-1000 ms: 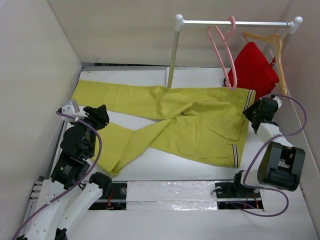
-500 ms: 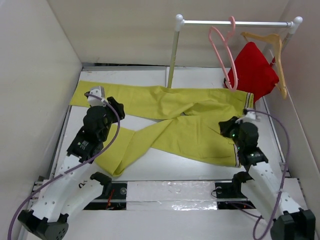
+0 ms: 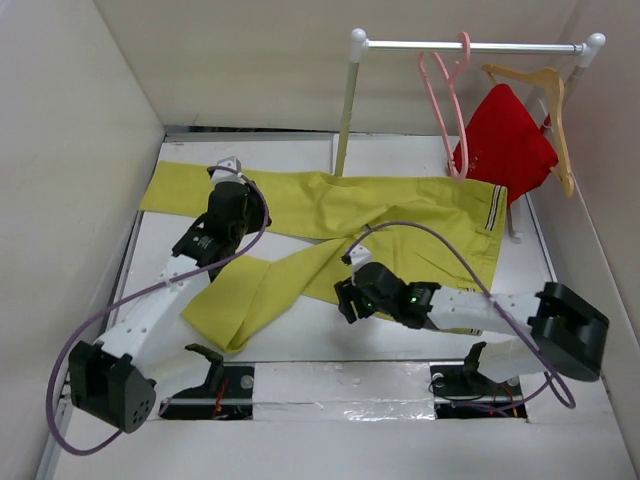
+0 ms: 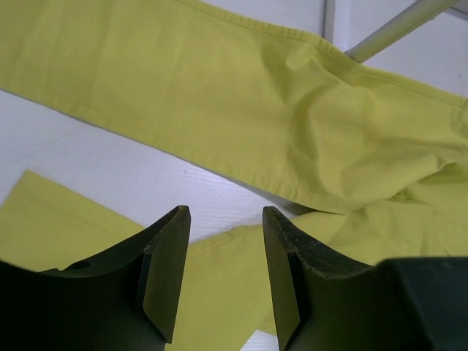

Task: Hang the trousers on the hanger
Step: Flatten out the trousers at the center of the board.

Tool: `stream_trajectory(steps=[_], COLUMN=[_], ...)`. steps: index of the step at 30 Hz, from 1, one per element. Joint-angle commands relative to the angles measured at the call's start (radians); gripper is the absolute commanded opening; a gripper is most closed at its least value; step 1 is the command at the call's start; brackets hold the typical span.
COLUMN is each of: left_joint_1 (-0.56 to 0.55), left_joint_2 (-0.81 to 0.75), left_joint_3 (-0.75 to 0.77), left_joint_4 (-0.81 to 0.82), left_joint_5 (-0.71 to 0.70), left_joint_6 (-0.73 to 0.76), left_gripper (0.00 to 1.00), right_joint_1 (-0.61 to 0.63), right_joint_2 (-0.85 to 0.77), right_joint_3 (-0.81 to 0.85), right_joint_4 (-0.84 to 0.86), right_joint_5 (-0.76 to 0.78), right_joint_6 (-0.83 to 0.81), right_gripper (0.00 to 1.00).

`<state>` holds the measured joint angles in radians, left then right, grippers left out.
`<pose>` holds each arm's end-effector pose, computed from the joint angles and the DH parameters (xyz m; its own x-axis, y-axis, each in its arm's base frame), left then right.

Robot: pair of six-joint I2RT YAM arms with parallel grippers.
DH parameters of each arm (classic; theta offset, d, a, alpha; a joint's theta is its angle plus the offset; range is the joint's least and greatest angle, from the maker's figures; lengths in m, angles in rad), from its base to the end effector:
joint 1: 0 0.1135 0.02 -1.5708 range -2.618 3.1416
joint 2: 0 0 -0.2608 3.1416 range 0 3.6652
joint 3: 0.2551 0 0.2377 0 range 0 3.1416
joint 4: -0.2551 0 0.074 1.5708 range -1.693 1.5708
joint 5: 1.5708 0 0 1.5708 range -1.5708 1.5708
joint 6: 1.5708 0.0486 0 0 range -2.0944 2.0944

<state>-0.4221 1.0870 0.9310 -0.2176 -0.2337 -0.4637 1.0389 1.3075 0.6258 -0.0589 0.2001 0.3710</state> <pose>0.2310 -0.0914 0.3236 -0.3881 -0.3027 -0.8705 0.0316 0.9396 -0.3408 0.1393 0.2177 0.1849 -0.5982 -0.3159 -0.7365 -0.5938 0.7919 0.1426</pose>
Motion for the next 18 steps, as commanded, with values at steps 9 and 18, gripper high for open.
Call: stream_trajectory(steps=[9, 18], left_joint_1=[0.086, 0.106], left_joint_2=[0.369, 0.493], left_joint_3=[0.146, 0.215], left_joint_4=[0.053, 0.077], left_joint_5=[0.042, 0.016], left_joint_6=[-0.064, -0.061], left_gripper=[0.43, 0.43], right_joint_1=[0.128, 0.299], right_joint_2=[0.366, 0.219], right_joint_3=[0.218, 0.097], right_joint_4=[-0.11, -0.14], right_joint_5=[0.304, 0.311], right_joint_6=[-0.027, 0.084], right_gripper=[0.45, 0.0])
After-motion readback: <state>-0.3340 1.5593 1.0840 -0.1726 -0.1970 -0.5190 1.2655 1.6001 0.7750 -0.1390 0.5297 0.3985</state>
